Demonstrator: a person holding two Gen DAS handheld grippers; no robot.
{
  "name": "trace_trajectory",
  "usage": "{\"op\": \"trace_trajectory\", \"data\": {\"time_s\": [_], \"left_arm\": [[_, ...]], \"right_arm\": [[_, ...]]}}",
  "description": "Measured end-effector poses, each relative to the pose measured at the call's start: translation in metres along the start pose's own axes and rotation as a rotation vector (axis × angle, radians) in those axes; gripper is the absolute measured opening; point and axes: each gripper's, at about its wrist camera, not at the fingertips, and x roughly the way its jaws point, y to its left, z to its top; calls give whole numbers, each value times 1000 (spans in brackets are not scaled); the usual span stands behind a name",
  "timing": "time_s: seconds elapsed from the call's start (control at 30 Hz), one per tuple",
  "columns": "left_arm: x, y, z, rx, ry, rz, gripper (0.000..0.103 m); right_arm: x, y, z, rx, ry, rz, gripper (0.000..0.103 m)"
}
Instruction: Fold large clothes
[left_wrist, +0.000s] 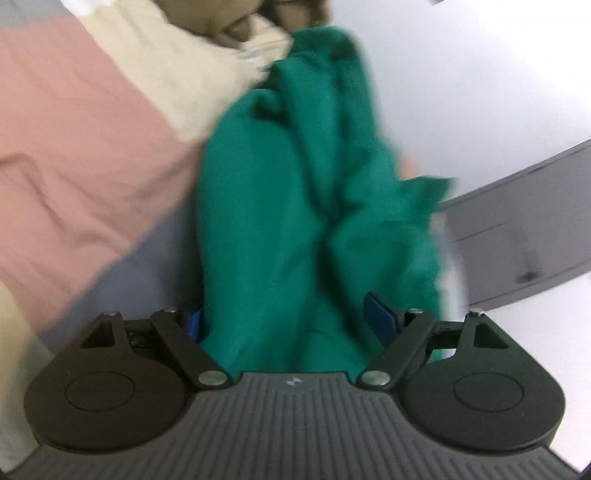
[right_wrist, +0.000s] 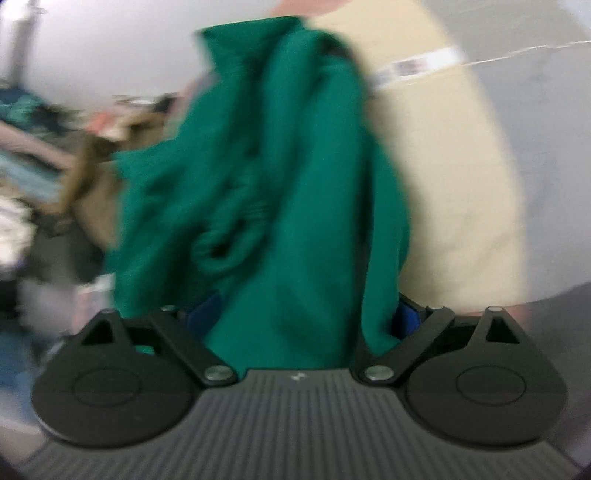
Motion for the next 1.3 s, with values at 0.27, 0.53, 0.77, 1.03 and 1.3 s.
{"op": "trace_trajectory", "data": {"time_s": [0.27,0.53,0.77,1.03,1.3], "left_arm": [[16,3,-13,-13,90,167,86],[16,-17,-20,52,132,-35,87],[30,-10,-21,36,202,109,87],[15,-23,-25,80,179,144,17],[-61,-35,-7,-30,48,-105,10]], "right_arm": [[29,19,-10,-156,33,-260,92],[28,17,-13,-101,19,-49,90],[44,26,-26,-106,47,-137,65],[17,33,-34,-137,-35,-176,24],[-46,43,-32,-112,-154,4,19]]}}
